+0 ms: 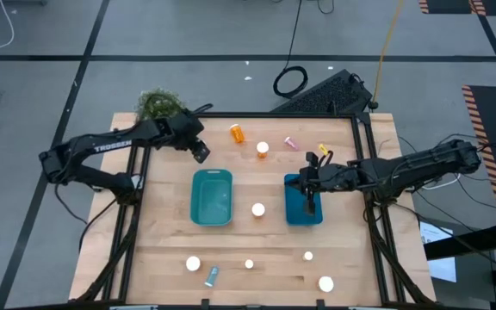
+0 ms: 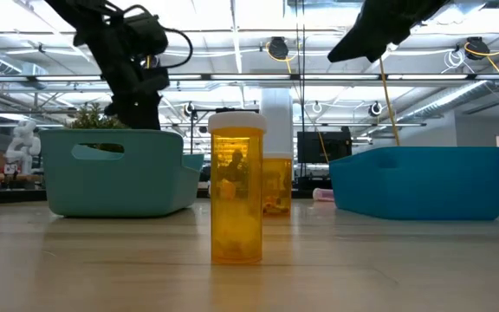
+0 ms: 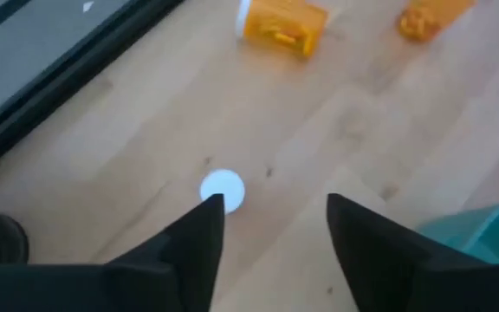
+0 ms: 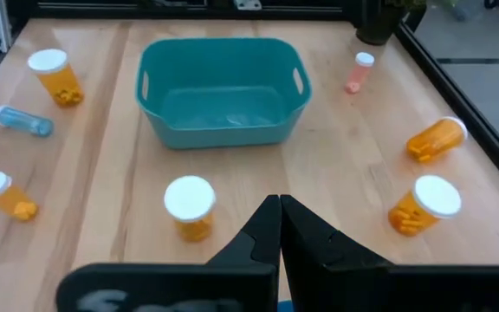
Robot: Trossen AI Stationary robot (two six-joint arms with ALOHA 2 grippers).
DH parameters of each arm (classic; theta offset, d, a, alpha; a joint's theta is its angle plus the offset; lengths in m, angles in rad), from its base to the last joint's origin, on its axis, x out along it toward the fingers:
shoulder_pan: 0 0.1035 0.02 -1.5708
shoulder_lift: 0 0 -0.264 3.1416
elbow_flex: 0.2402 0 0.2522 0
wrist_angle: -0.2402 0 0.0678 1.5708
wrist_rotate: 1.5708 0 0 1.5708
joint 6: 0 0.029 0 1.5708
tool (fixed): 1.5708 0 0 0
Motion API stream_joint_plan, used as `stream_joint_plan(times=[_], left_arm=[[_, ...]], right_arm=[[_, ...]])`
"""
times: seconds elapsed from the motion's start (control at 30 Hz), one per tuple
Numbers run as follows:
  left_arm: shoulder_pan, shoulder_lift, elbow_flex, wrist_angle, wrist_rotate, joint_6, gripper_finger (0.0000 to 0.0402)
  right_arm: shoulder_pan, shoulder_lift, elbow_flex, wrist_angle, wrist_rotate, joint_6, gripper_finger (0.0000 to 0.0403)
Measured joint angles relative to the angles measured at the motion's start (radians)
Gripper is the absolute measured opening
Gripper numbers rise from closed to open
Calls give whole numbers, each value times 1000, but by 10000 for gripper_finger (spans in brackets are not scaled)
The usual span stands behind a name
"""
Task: Pick and place medicine bottles into bin by pill shape (circle, oval)
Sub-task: Put the top left small pink pill bottle into the green bin
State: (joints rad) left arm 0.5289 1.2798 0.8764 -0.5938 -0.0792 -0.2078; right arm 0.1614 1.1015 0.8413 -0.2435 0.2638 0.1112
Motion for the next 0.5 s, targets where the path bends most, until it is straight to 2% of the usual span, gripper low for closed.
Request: stream_joint_plan(times=[0.23,0.37,0.5], left_arm=[[-1,24,0,-6,-29,-55,272],[12,24,0,-5,-77,-114,285],[30,28,0,-2,-82,-124,287]], right_arm=[[-3,0,-1,-14,2,-4,0],[-3,0,-1,-8,26,-18,0],[-3,0,-1,-8,52,-19,0]])
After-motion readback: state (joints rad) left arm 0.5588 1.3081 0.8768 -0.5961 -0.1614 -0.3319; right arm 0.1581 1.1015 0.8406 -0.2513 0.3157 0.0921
